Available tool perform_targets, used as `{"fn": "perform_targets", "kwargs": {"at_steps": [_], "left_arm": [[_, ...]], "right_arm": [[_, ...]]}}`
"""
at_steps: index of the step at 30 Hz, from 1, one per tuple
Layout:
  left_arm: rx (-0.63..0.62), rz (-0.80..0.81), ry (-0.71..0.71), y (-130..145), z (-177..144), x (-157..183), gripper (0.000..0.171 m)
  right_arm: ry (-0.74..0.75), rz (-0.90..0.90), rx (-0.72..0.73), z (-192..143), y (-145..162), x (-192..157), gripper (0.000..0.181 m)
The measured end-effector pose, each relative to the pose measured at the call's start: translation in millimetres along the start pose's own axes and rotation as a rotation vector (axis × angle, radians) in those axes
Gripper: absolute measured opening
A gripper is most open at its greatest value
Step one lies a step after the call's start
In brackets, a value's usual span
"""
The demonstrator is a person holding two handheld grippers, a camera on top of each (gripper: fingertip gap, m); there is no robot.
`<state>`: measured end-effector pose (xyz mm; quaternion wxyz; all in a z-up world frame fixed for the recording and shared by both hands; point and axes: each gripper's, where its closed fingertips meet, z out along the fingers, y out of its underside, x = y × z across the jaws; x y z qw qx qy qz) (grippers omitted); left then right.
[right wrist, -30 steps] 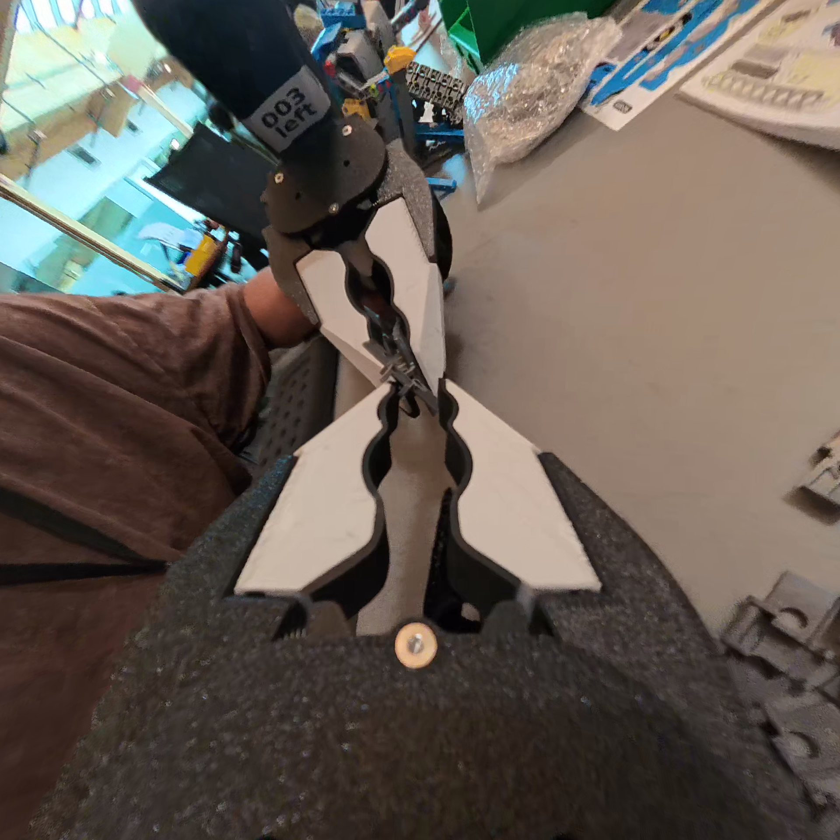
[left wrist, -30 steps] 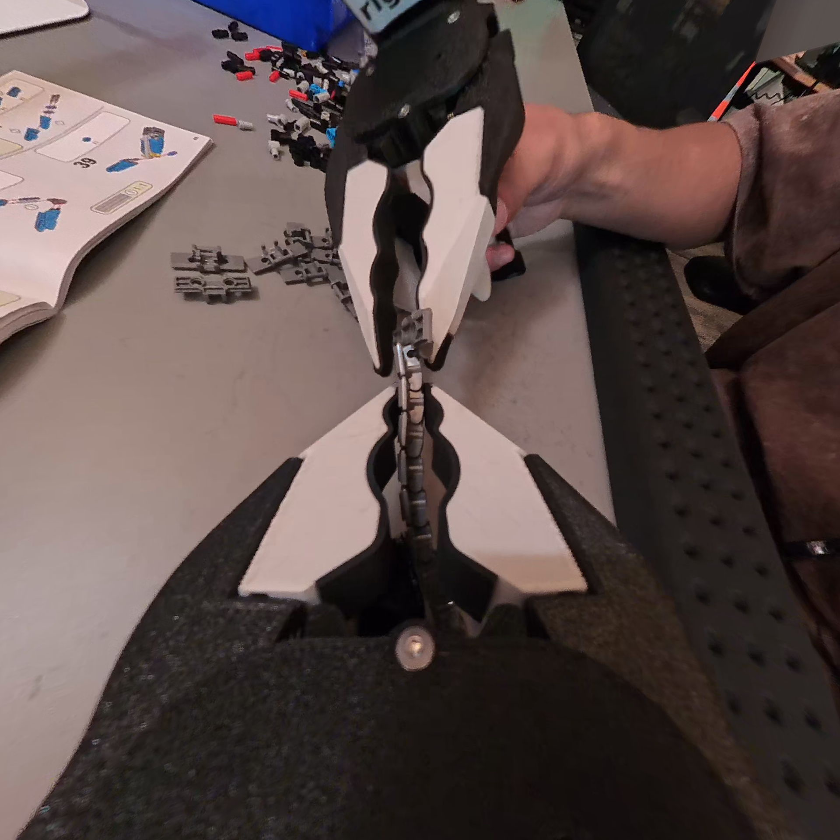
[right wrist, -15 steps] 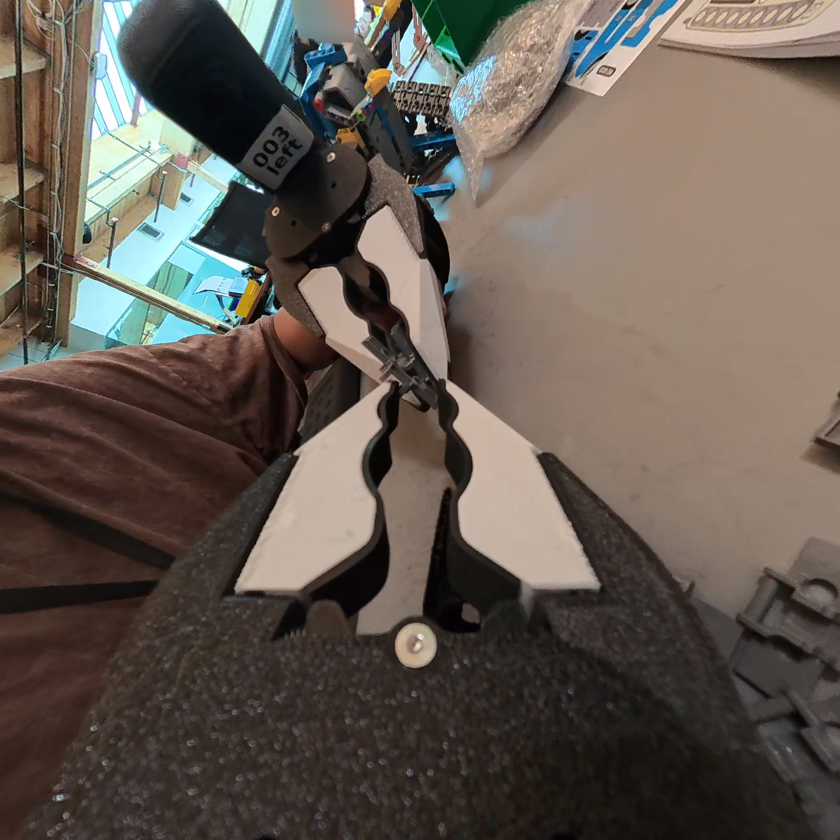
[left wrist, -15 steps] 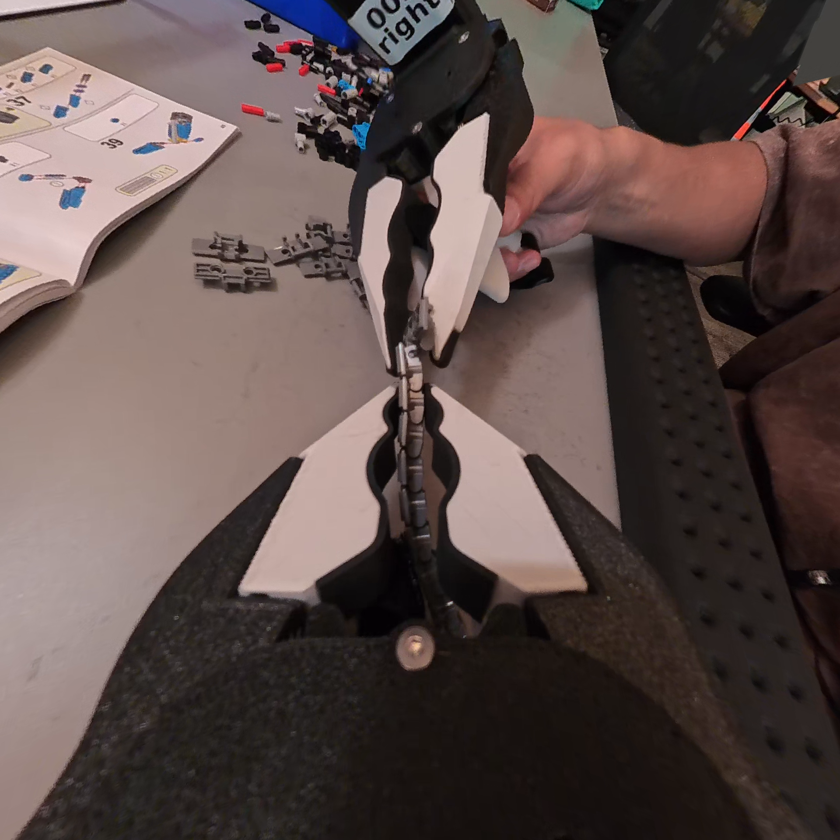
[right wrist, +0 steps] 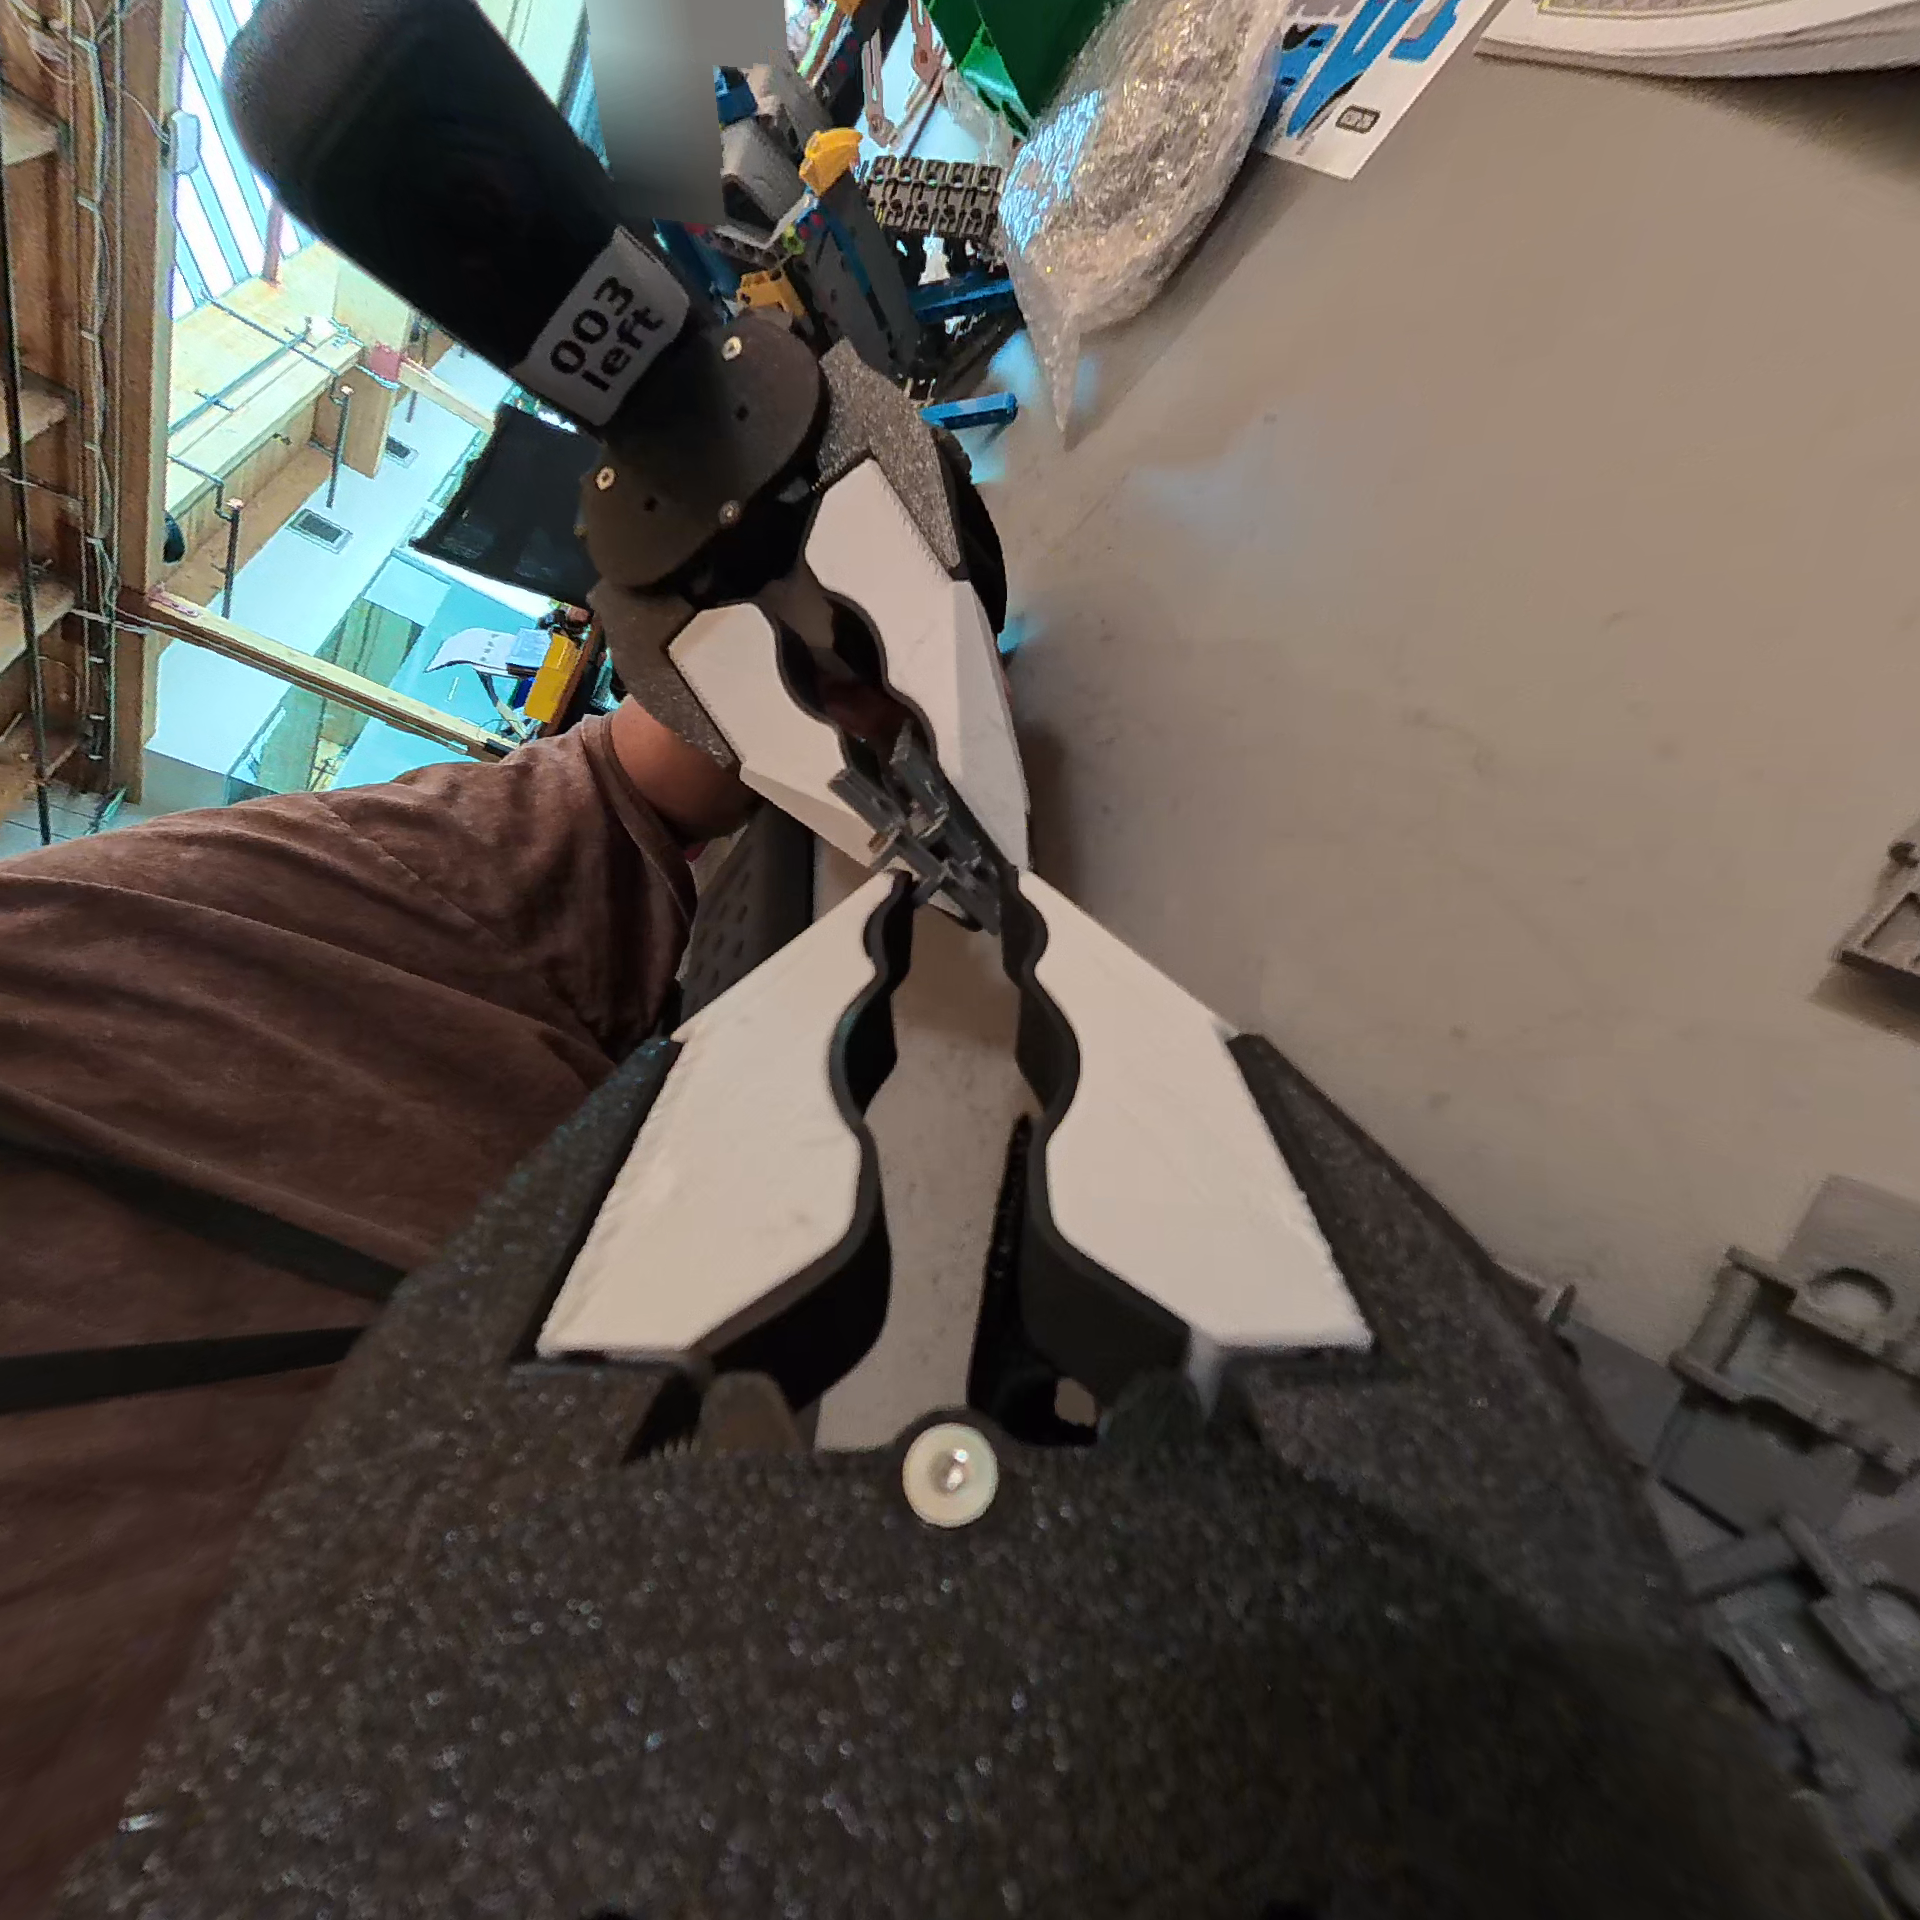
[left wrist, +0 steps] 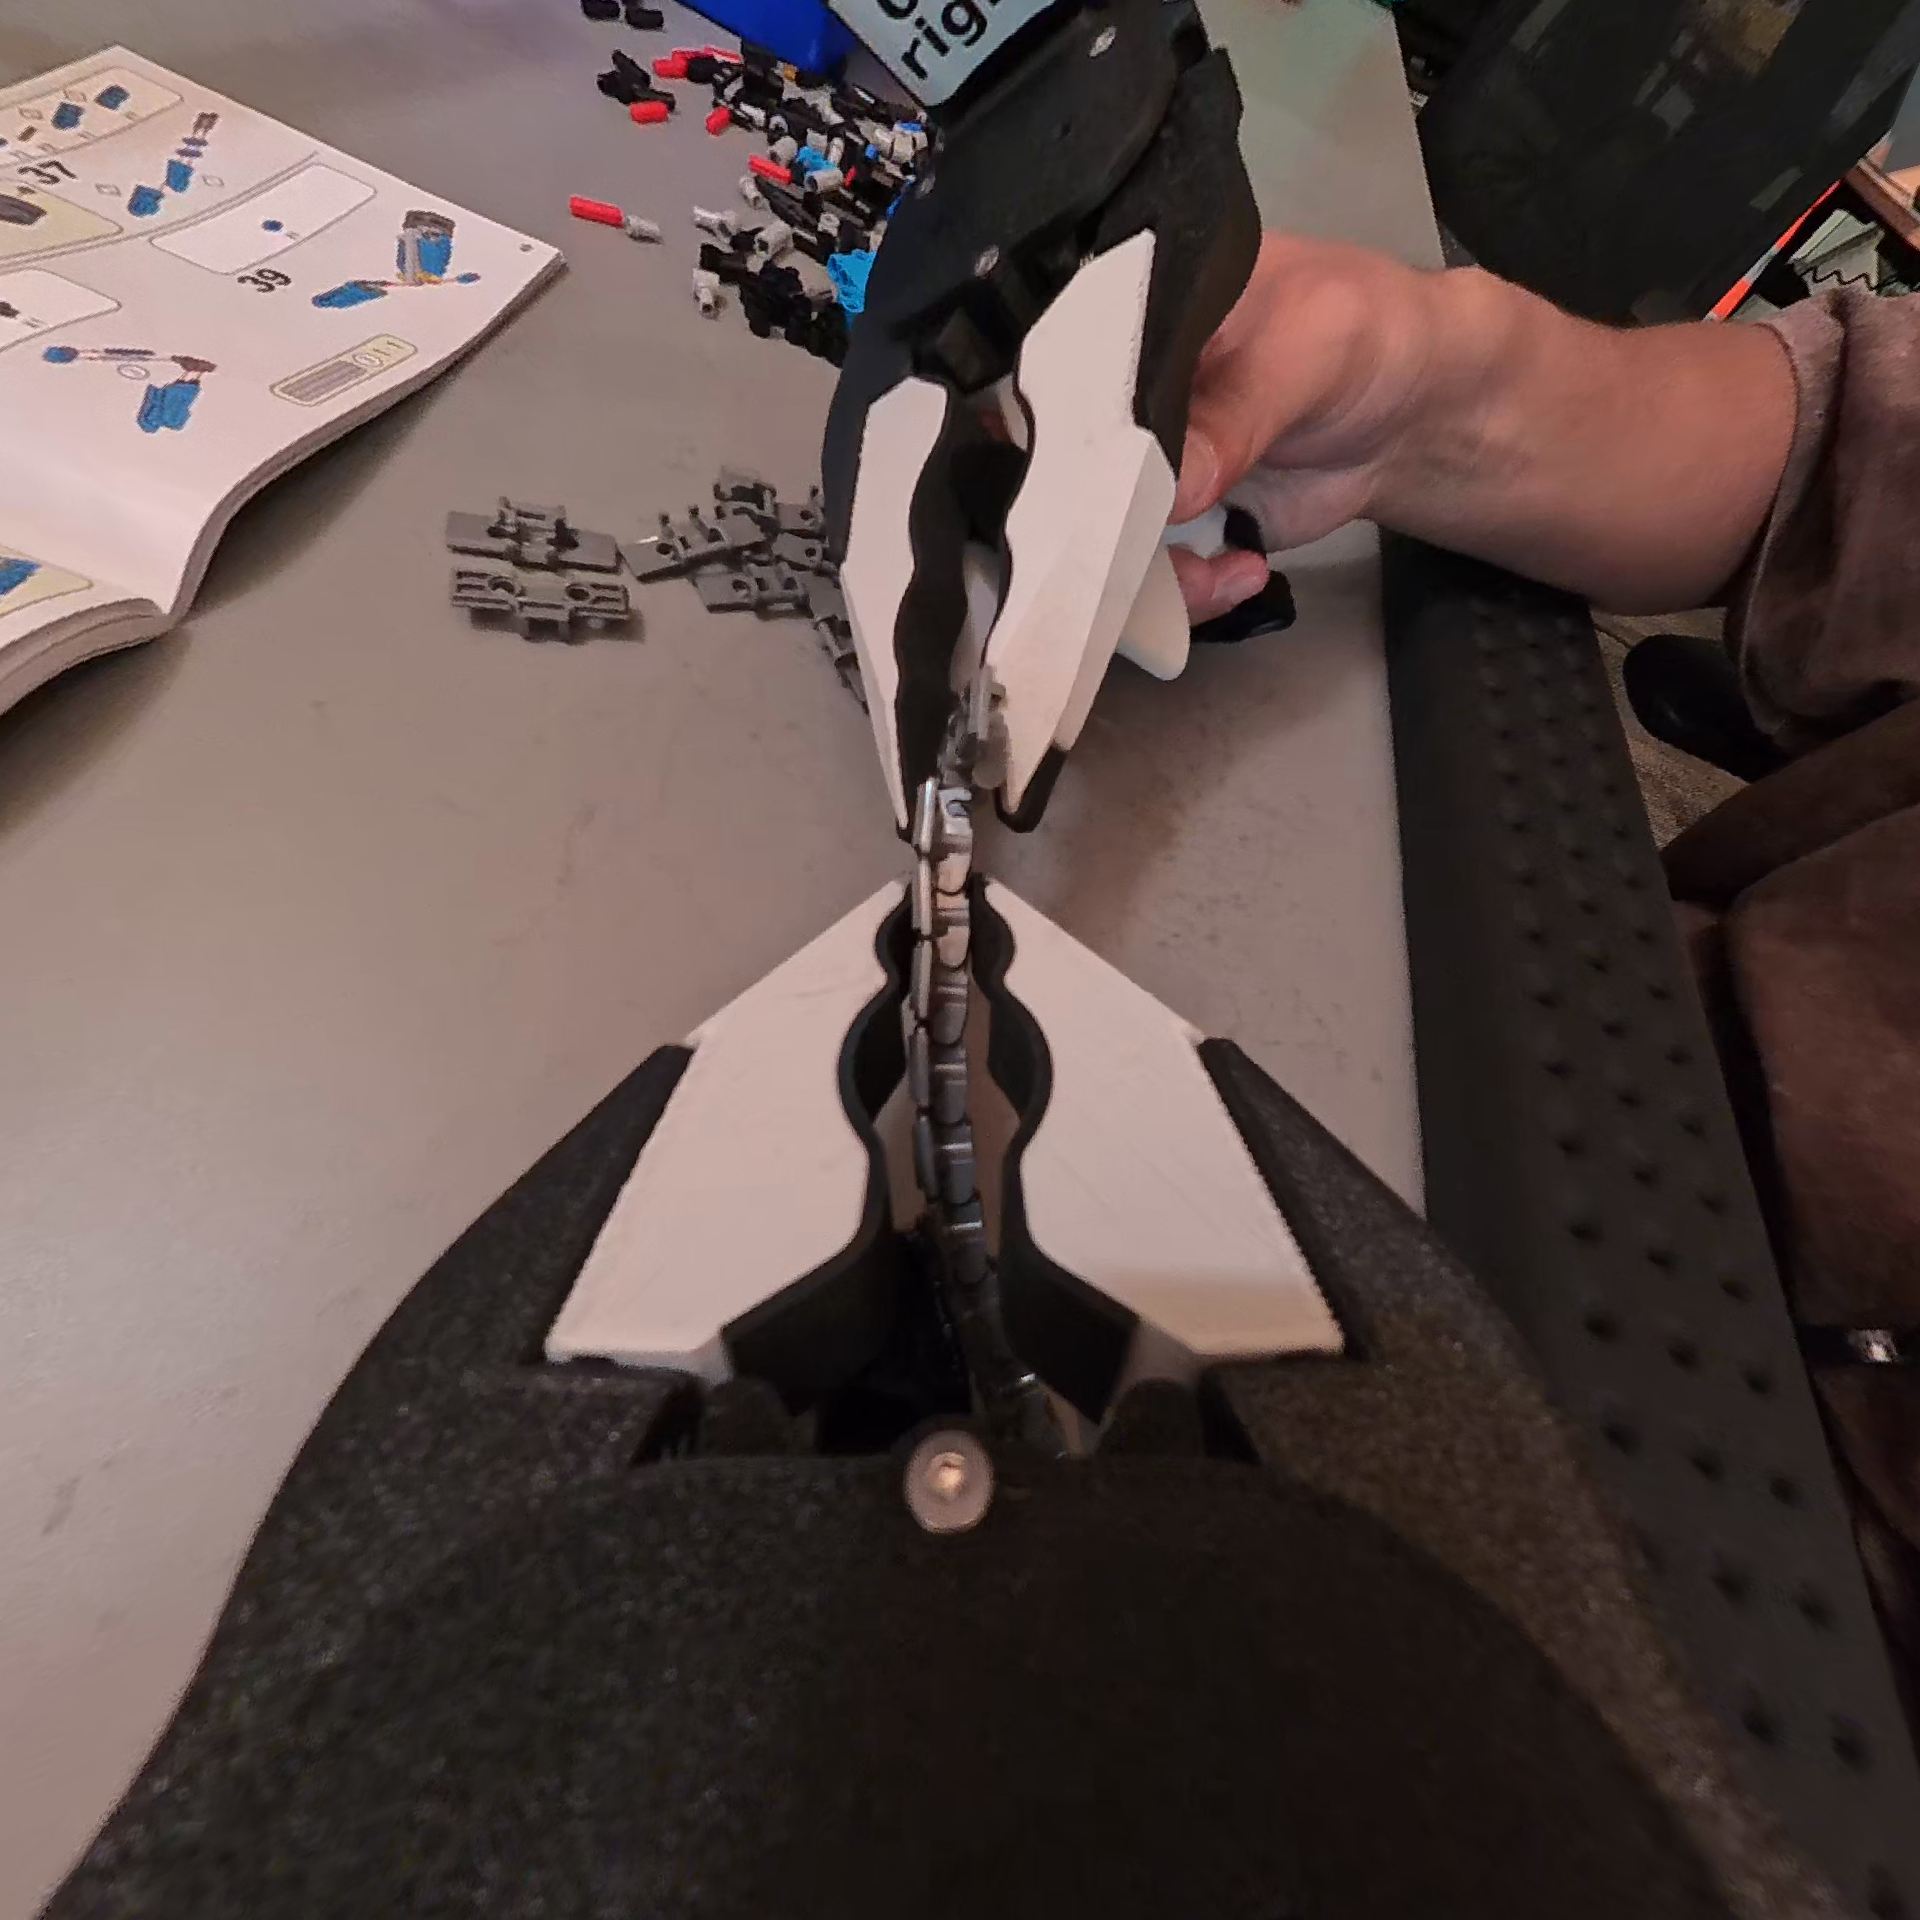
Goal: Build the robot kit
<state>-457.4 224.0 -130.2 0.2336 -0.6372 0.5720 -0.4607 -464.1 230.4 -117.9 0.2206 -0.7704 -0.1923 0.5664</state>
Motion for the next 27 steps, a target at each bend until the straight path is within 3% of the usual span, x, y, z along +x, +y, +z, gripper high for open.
{"fn": "perform_targets", "kwargs": {"at_steps": [13,16,21,27], "left_arm": [[0.008,-0.046,0.014,-0.2,-3.7,-4.7,0.007],[-0.004,-0.035,0.01,1.6,-1.9,-3.9,0.007],[-0.03,-0.004,0.004,5.0,1.3,-0.5,0.007],[-0.042,0.003,0.006,7.0,1.7,-0.1,0.007]], "right_arm": [[0.043,-0.011,-0.006,1.6,1.1,5.7,0.016],[0.111,-0.041,-0.02,0.6,3.2,15.0,0.017],[0.078,-0.066,-0.025,5.3,3.7,7.4,0.014],[0.146,-0.111,-0.043,4.4,4.4,14.1,0.023]]}}
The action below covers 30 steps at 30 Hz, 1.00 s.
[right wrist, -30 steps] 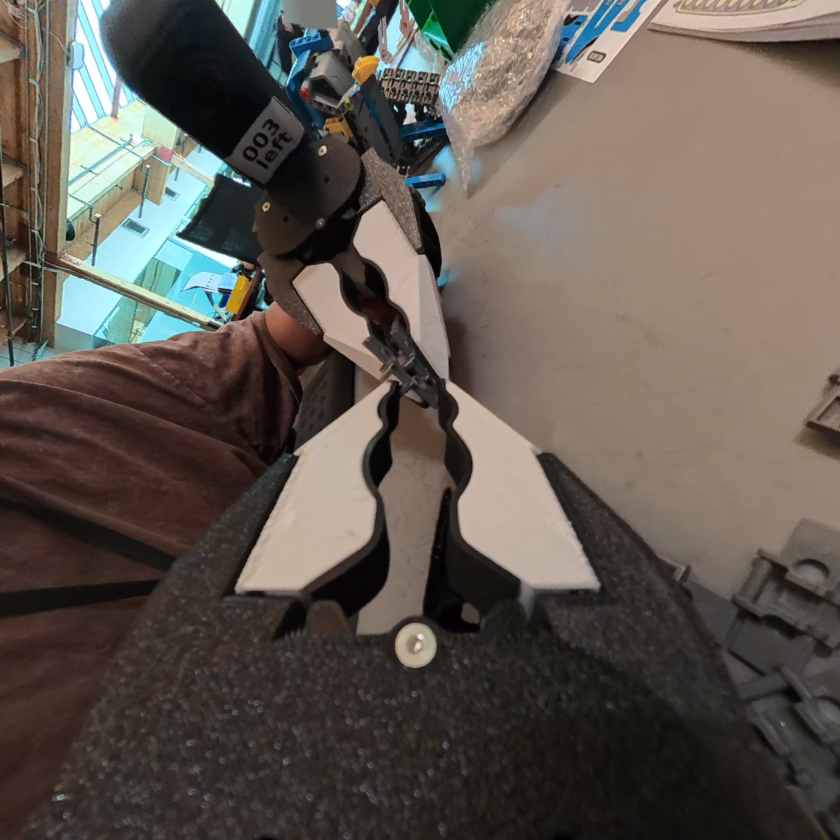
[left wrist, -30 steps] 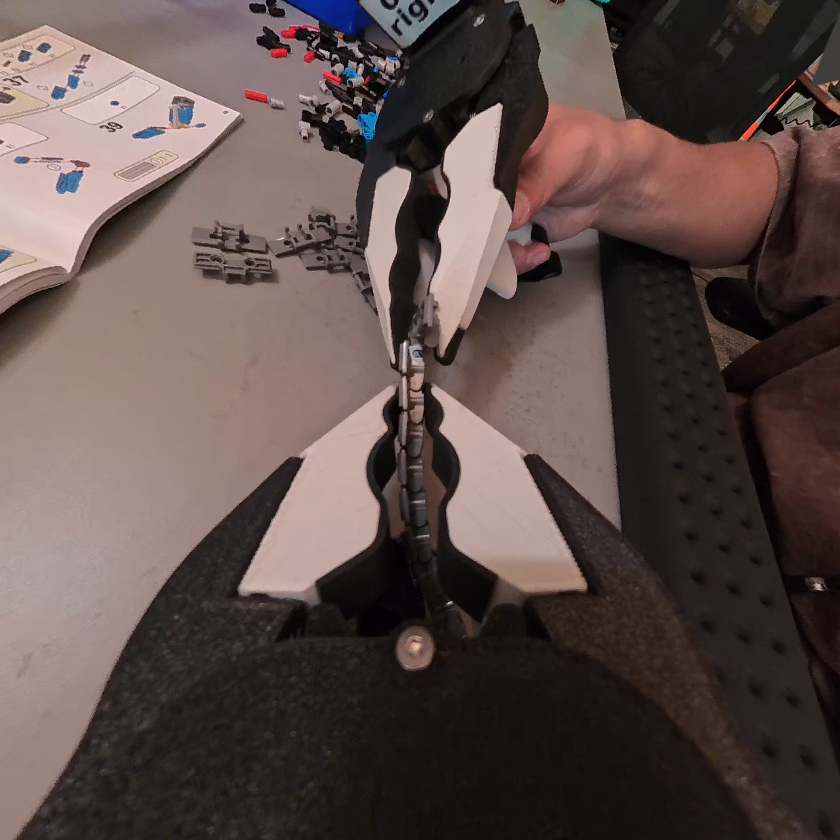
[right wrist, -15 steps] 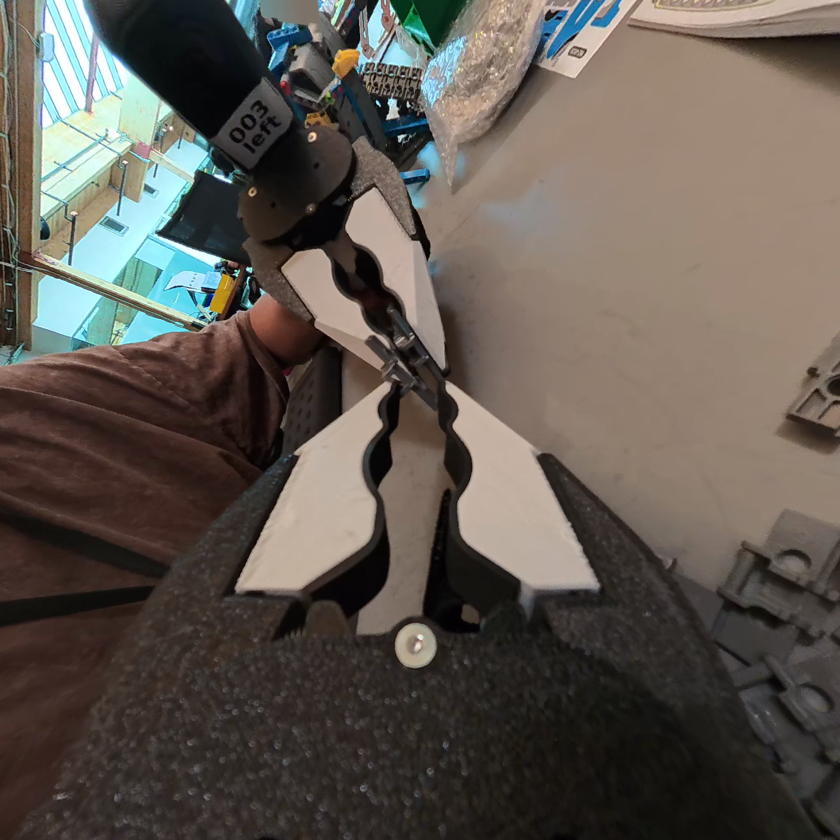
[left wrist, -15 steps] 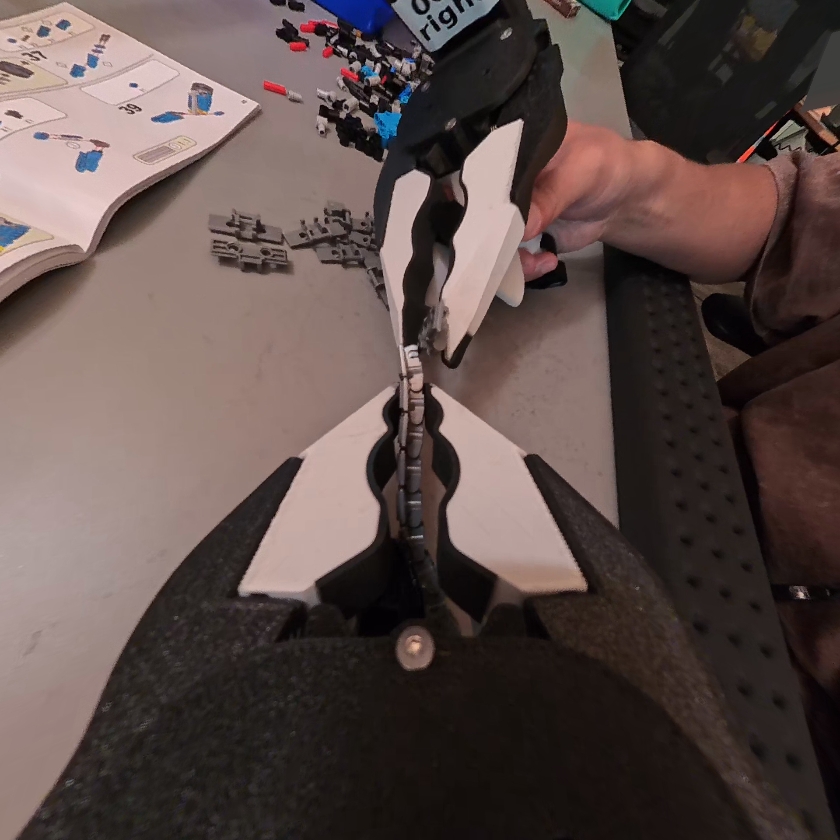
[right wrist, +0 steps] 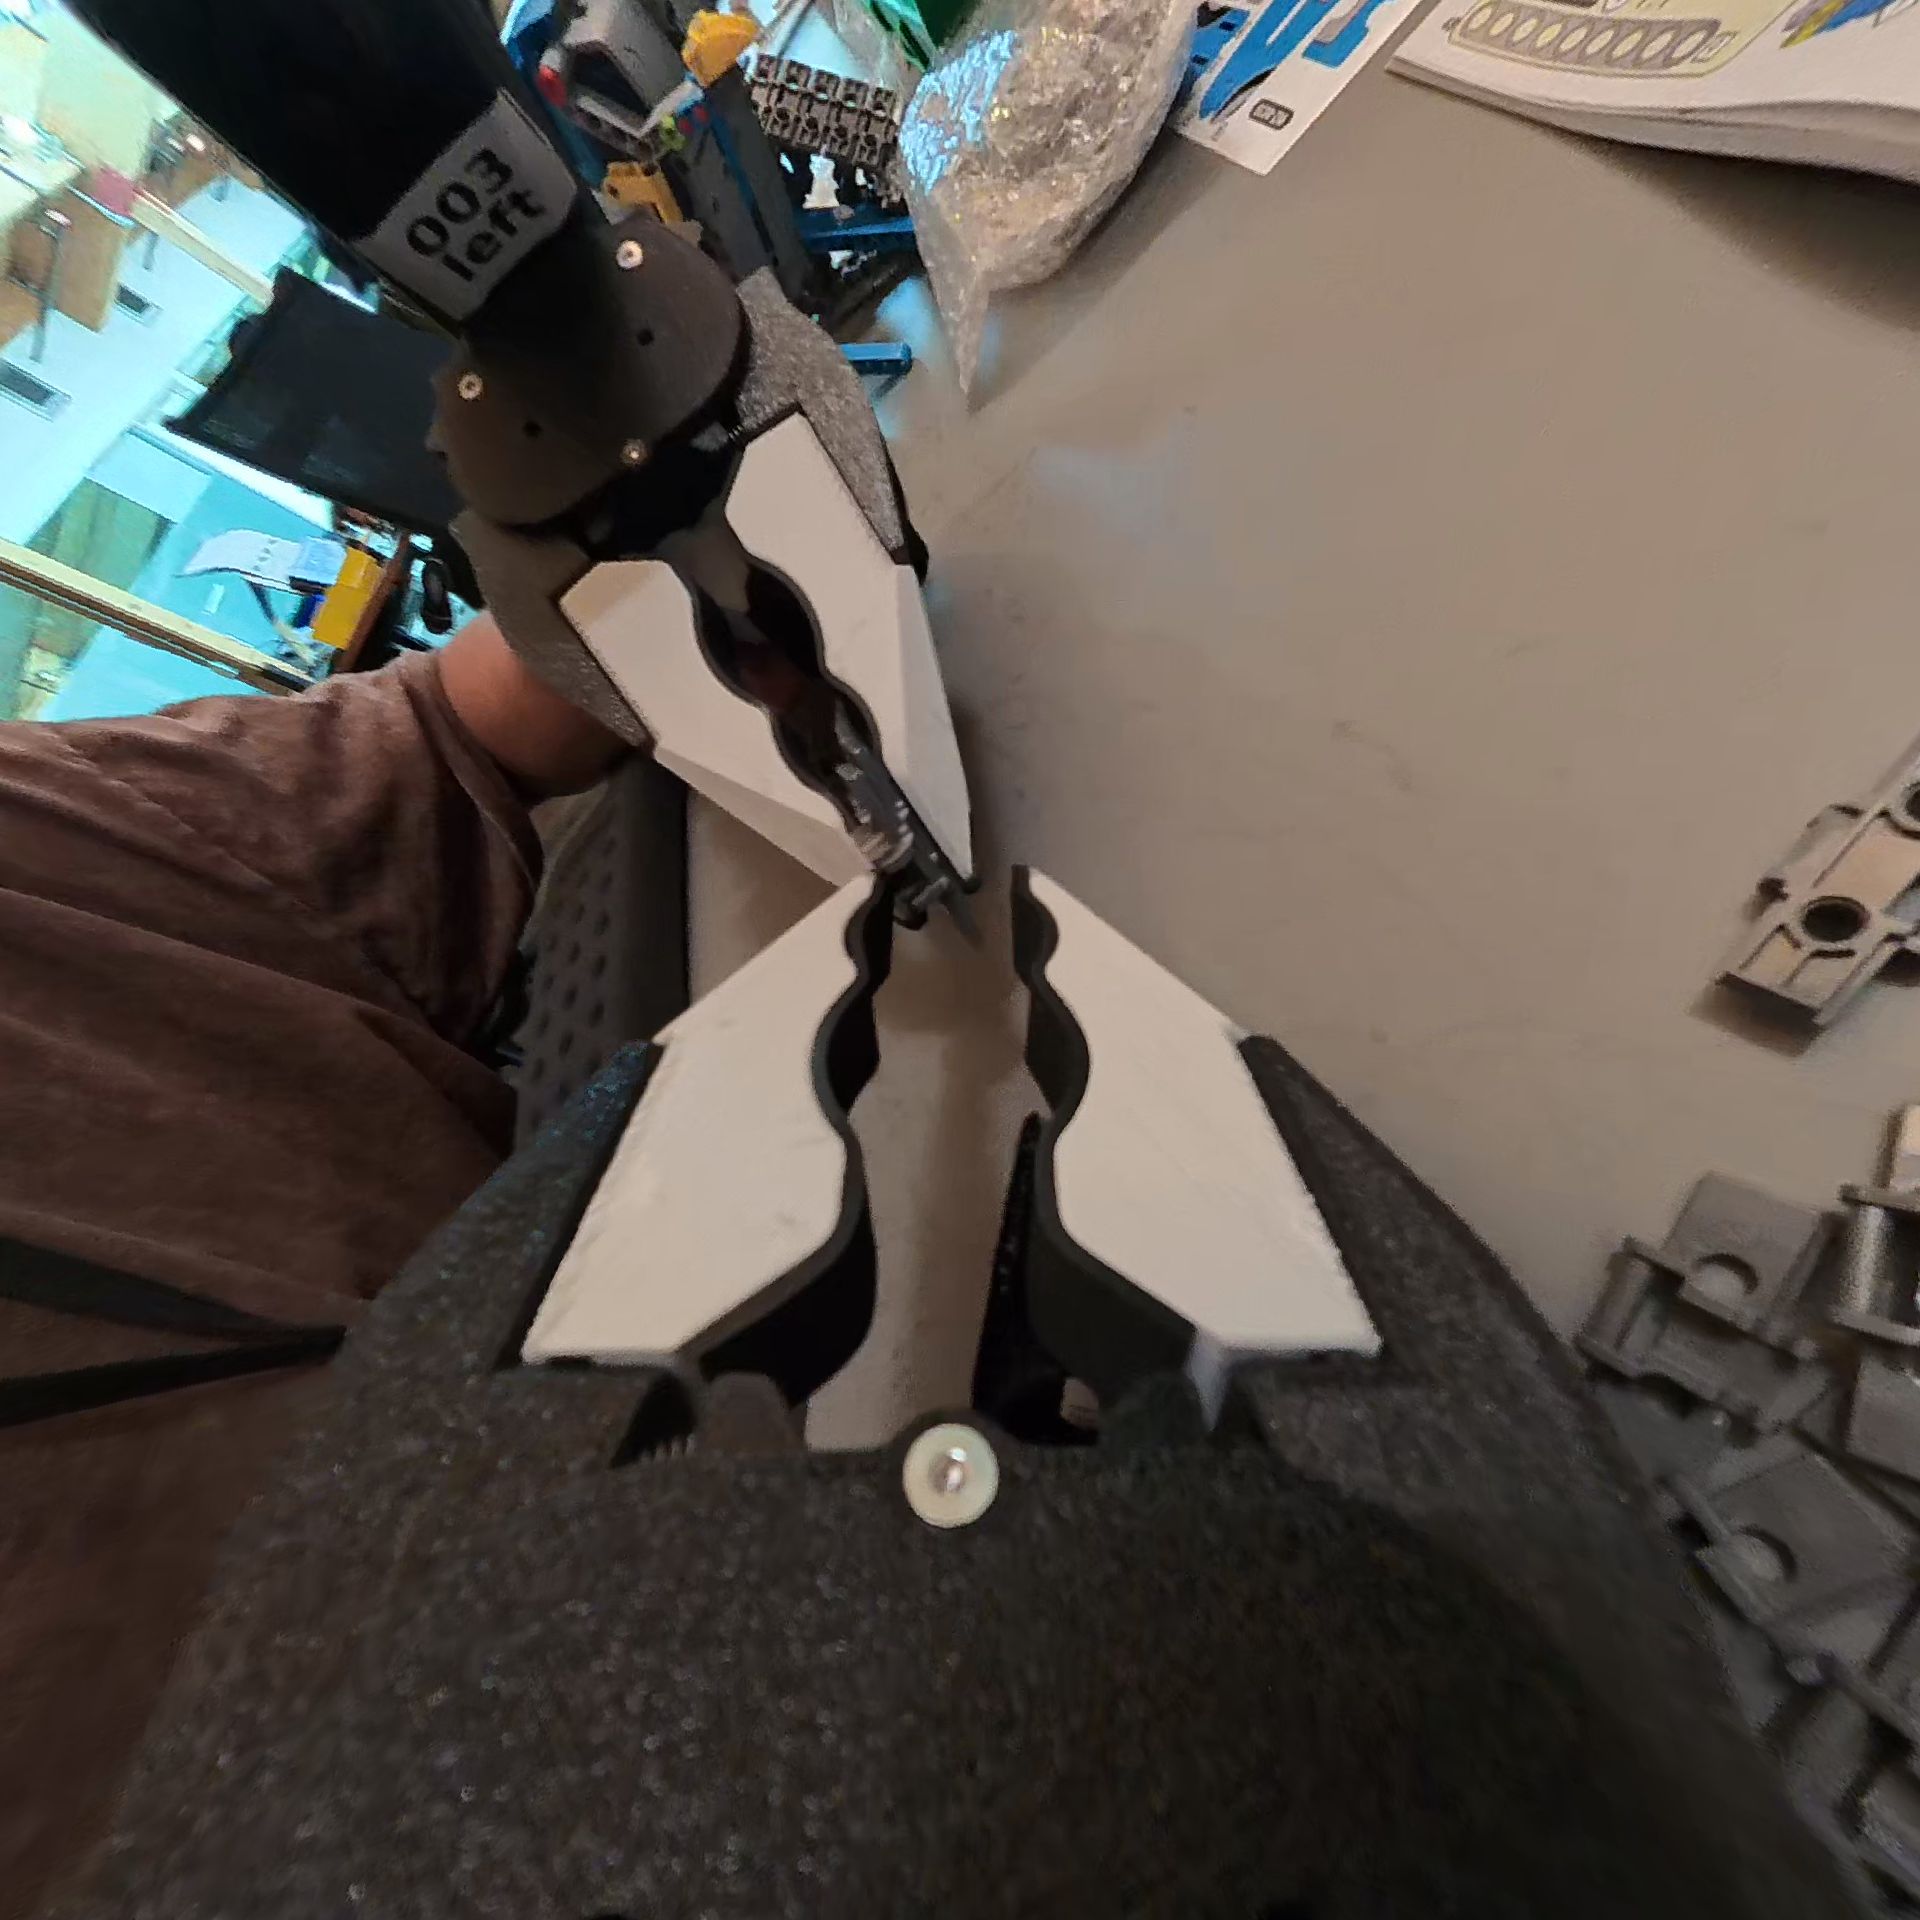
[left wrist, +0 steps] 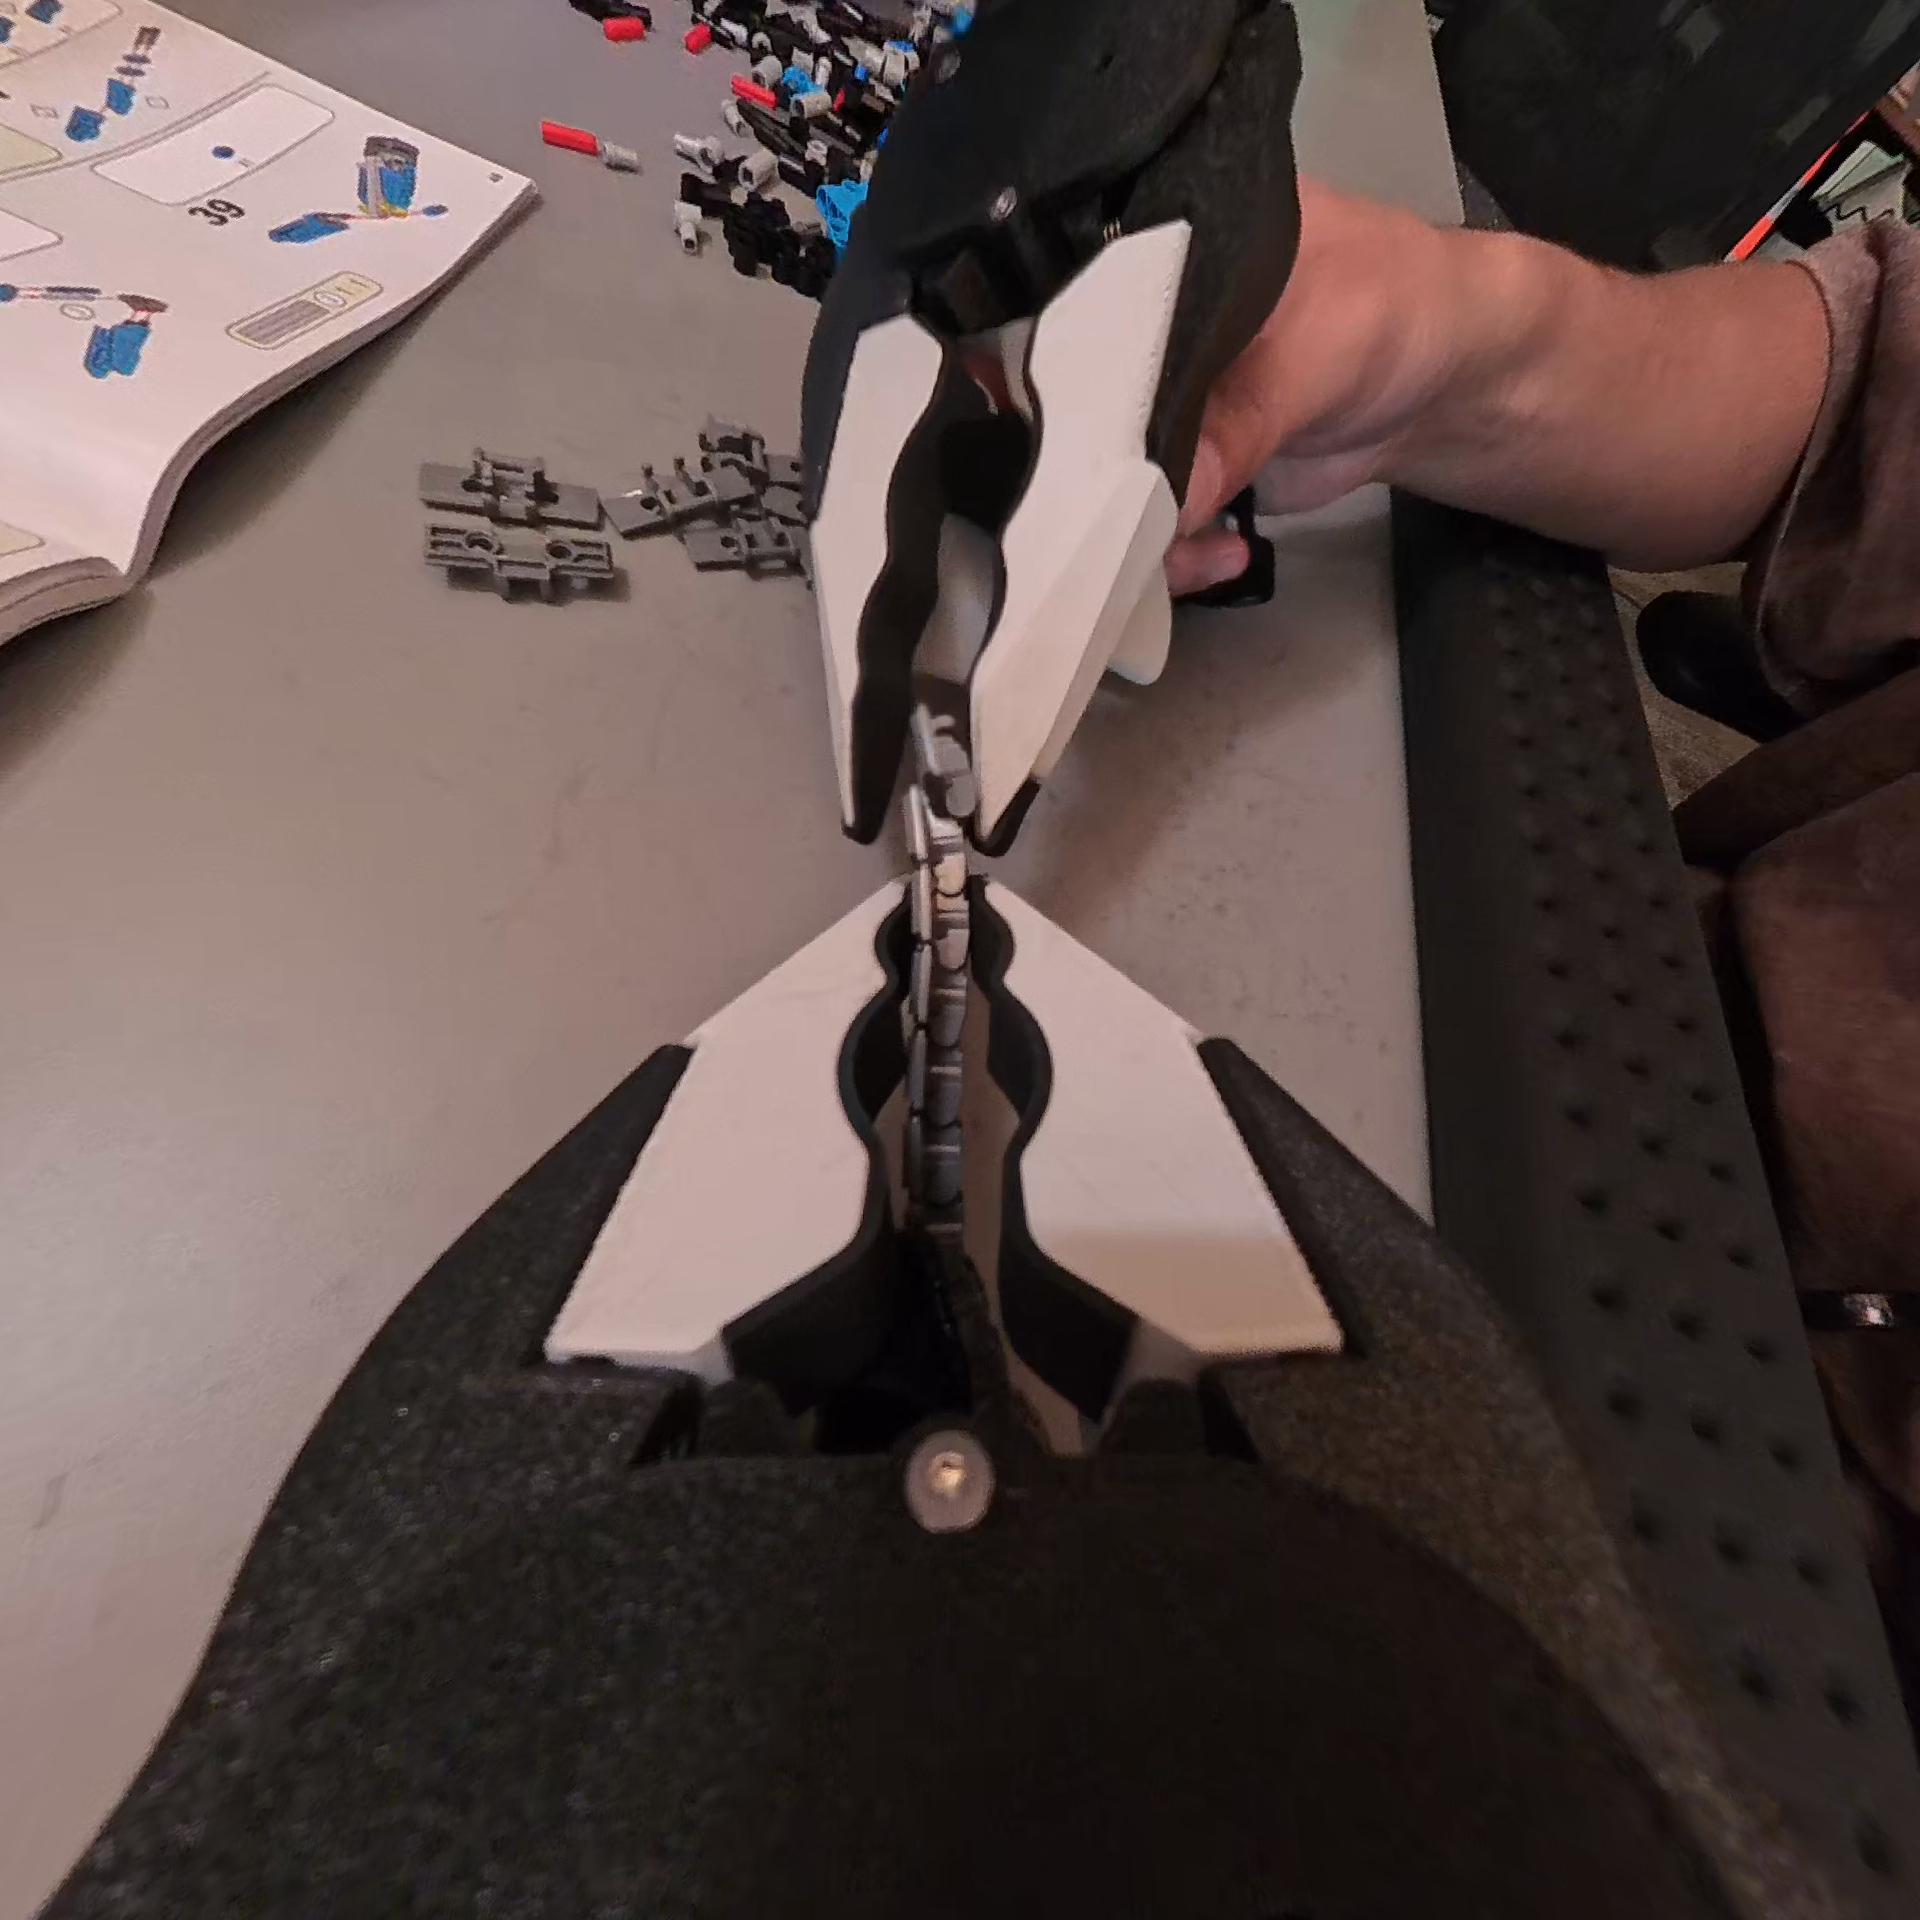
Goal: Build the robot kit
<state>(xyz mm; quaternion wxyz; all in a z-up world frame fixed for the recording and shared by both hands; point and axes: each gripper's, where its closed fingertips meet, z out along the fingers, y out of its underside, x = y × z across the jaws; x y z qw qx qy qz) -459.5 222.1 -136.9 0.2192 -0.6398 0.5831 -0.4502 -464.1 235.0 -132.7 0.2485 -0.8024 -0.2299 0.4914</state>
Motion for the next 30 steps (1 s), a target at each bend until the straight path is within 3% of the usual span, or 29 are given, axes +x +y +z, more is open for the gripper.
{"fn": "perform_targets", "kwargs": {"at_steps": [4,14,19,23,30], "left_arm": [[-0.027,0.005,0.028,4.5,1.4,4.1,0.007],[0.015,0.065,0.196,-0.8,-7.7,29.2,0.007],[0.05,-0.027,0.243,-8.0,-8.5,30.3,0.019],[0.065,-0.124,0.295,-9.6,-9.0,28.7,0.019],[0.025,-0.134,0.254,-3.3,-3.3,24.2,0.02]], "right_arm": [[0.032,-0.125,-0.034,1.7,3.7,-1.2,0.021],[-0.118,-0.267,-0.022,1.9,4.9,-35.2,0.009],[-0.04,-0.291,-0.044,-1.5,3.2,-29.5,0.009],[0.047,-0.37,-0.081,-0.8,4.3,-27.4,0.009],[0.17,-0.481,-0.145,3.1,10.4,-20.1,0.009]]}}
